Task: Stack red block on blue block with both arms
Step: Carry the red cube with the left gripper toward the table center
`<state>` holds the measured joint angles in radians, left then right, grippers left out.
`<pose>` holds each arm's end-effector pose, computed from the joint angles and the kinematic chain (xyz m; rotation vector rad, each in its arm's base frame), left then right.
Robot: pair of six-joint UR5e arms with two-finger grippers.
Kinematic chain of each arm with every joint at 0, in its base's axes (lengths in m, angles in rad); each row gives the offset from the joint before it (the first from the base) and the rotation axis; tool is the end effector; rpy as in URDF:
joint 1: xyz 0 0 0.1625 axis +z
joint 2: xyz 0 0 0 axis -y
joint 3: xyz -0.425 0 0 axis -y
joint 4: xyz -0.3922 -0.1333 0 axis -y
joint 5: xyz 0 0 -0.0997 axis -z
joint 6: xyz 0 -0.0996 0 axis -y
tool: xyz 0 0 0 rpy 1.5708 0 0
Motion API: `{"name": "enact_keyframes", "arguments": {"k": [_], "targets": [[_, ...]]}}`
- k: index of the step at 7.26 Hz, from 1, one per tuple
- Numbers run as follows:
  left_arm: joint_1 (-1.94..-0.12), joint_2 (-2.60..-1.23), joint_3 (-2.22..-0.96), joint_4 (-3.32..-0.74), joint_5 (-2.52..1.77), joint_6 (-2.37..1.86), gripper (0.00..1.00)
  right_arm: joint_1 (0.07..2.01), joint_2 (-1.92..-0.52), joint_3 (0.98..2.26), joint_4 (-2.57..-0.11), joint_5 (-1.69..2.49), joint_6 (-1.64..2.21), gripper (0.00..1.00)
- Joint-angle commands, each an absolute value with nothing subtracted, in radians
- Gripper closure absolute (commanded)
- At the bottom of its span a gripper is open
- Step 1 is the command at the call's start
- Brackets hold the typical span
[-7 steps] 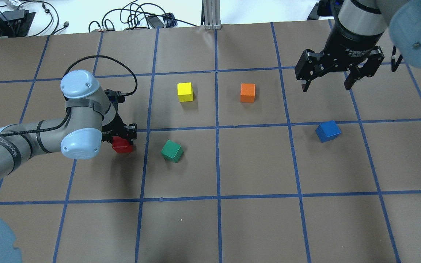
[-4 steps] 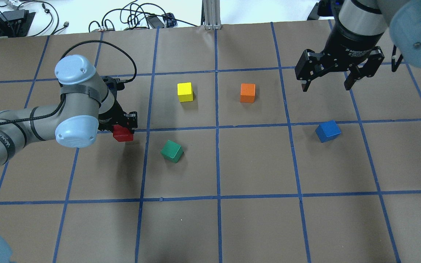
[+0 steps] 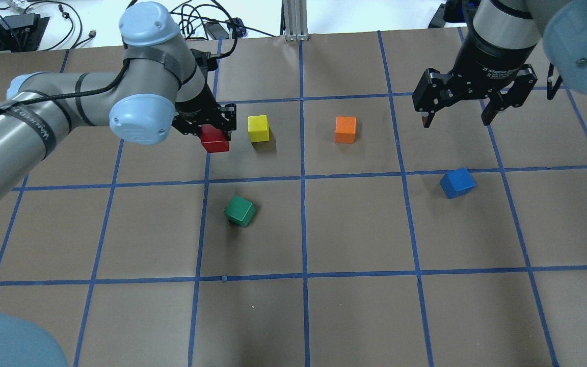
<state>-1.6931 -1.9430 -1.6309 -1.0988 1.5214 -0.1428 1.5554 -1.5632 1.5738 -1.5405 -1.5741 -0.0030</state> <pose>-0.2121 -0.5928 0.2986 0.0301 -3.0868 0.0507 0.1254 -0.4929 0.4797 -0.0193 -3.1379 -0.0642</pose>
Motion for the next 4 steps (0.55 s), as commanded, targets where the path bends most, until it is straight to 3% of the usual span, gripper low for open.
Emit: {"name": "enact_keyframes", "arguments": {"k": [1,4], "targets": [[-1.856,-2.003,-1.575,-1.091,1.520,-0.327,1.00,1.552,-1.563,1.574,-1.542,-1.577,-0.003,0.00],[-1.948,-2.098,-1.582,-0.999,1.525,-0.357,1.00,1.546,-1.563,1.572,-1.546,-1.578,-0.035,0.00]]}}
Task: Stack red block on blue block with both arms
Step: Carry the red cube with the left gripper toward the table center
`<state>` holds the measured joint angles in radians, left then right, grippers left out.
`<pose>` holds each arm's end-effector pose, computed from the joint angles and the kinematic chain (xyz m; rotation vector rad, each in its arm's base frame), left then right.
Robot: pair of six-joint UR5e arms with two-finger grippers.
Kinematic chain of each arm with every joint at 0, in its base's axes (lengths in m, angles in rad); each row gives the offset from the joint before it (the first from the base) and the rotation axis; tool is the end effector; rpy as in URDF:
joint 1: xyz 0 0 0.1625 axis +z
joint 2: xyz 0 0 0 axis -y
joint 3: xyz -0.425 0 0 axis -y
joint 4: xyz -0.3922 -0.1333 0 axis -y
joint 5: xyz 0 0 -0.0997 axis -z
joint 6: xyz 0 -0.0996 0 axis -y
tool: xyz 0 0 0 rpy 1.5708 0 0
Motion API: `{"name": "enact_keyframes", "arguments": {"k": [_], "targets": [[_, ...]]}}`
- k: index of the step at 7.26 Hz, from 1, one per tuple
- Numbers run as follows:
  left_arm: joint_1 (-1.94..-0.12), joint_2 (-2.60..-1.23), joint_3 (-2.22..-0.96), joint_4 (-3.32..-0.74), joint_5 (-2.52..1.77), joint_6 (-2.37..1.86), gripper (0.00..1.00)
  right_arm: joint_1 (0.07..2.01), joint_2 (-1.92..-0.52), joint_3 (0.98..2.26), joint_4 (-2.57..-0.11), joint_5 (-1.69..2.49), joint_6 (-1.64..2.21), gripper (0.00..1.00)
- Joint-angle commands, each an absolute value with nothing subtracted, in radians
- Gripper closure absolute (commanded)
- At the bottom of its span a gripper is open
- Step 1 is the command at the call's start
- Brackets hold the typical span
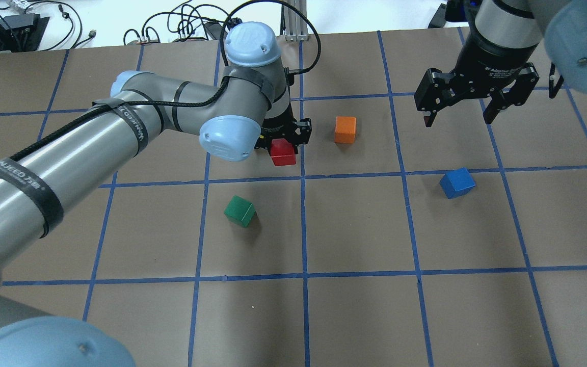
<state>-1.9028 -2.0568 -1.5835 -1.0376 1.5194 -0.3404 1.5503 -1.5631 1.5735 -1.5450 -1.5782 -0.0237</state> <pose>-0.3414 -0.5656 0.2547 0.0116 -3.0816 0.0240 0.1225 -0.4941 0.4803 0.0052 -3.1345 -0.0570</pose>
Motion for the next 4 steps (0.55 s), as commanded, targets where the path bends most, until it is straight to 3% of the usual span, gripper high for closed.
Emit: {"name": "enact_keyframes", "arguments": {"k": [1,4], "targets": [[-1.953,-2.127,-1.580,-0.977,1.522,-0.391,1.00,1.534,-1.563,1.572,-1.545,-1.578,-0.047,0.00],[-1.951,-2.163,-1.586,-0.942,1.532,-0.359,1.00,1.528,-1.562,1.574,-1.546,-1.578,-0.049,0.00]]}}
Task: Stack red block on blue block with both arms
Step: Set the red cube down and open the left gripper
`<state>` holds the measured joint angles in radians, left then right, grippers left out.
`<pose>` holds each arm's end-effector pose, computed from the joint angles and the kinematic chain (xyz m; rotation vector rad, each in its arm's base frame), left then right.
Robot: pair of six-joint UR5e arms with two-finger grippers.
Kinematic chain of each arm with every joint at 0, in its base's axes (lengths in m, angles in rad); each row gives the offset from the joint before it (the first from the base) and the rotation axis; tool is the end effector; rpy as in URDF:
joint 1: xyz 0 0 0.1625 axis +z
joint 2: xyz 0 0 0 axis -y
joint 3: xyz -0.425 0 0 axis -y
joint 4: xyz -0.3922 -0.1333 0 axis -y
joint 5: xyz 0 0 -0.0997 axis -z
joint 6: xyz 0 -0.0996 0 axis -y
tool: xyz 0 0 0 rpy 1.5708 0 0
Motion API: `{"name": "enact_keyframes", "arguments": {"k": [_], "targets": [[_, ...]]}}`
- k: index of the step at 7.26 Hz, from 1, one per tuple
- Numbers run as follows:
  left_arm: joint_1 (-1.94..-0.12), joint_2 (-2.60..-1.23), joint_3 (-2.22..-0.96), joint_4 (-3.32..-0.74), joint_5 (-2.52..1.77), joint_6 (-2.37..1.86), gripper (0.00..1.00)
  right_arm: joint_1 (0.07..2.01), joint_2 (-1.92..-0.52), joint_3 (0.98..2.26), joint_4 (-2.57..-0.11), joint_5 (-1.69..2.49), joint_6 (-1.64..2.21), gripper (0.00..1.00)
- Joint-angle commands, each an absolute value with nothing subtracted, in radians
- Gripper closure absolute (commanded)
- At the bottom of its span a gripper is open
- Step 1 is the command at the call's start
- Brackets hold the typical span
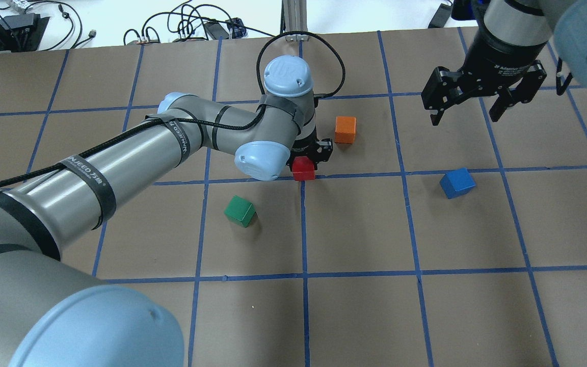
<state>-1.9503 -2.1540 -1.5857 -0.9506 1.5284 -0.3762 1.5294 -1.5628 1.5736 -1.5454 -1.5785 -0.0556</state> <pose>-0.3723 -0.5621 0.1991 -0.0058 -3.0940 0.0076 0.1121 -0.4967 0.4801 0.0225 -3.1351 -0.0573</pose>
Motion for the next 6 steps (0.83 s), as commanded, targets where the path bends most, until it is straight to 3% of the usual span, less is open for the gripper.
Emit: {"name": "enact_keyframes", "arguments": {"k": [1,2,3,6], "targets": [[-1.951,-2.164,-1.589,-0.943,1.534,-0.360,0.77,1.528,-1.562,1.574,-1.546,-1.578,-0.043,0.00],[-1.951,-2.169,-1.592,-0.940,1.531,-0.374,0.09,1.528,-1.560,1.574,-1.546,-1.577,-0.043,0.00],[-1.951,-2.164,-1.589,-0.943,1.529,-0.373,0.00,1.528,-1.557,1.574,-1.546,-1.575,-0.046,0.00],[-1.912,-2.099,-1.574,-0.959,1.522,-0.361,0.00,1.537,-1.539,1.574,-1.563,-1.560,-0.045,0.00]]}}
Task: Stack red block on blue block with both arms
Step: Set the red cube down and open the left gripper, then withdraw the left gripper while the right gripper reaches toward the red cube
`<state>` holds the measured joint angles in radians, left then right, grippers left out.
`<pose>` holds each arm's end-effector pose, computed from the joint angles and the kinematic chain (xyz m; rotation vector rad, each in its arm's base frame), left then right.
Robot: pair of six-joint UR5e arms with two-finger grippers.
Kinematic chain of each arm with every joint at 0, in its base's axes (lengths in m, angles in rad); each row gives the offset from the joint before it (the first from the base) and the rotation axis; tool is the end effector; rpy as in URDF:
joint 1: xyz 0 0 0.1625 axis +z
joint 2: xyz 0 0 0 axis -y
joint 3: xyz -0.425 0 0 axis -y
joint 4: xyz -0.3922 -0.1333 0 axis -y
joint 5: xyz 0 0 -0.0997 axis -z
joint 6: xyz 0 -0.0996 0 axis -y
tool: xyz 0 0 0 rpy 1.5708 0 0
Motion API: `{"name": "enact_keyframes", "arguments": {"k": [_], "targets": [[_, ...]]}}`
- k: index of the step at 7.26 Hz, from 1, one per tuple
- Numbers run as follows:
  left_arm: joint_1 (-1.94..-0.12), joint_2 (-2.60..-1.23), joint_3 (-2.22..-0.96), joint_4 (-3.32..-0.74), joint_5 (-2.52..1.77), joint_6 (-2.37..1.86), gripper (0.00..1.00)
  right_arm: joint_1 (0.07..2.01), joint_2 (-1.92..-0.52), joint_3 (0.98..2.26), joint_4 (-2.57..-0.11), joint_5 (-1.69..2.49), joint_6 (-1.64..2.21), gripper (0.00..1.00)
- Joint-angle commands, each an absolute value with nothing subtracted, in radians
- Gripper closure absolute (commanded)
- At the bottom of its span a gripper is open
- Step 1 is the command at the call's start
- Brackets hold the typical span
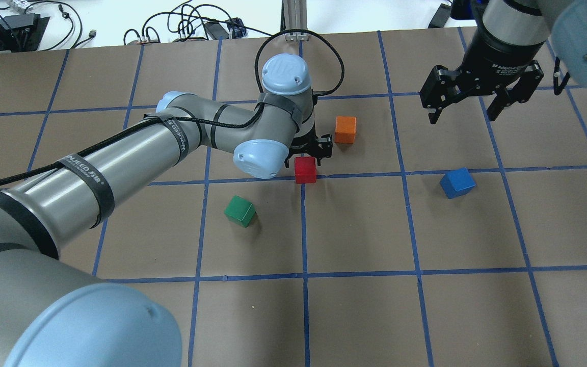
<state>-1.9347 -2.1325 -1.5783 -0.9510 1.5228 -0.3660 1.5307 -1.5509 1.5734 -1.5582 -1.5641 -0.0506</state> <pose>-0.3644 -0.5689 0.2165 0.0014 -3.0784 0.0464 0.1139 -0.5017 0.4756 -0.0163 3.1328 0.0544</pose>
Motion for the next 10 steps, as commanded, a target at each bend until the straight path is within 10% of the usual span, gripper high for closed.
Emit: {"name": "enact_keyframes", "arguments": {"k": [1,10], "targets": [[-1.899,-2.067,-1.572,-0.972,1.520,-0.359,0.00,1.537,-1.539,1.569,-1.578,-1.562,-0.041,0.00],[-1.565,-1.590,-1.508,-1.514,1.572,0.001,0.00,1.848,-1.237,1.549,-1.960,-1.519,0.235,0.00]]}}
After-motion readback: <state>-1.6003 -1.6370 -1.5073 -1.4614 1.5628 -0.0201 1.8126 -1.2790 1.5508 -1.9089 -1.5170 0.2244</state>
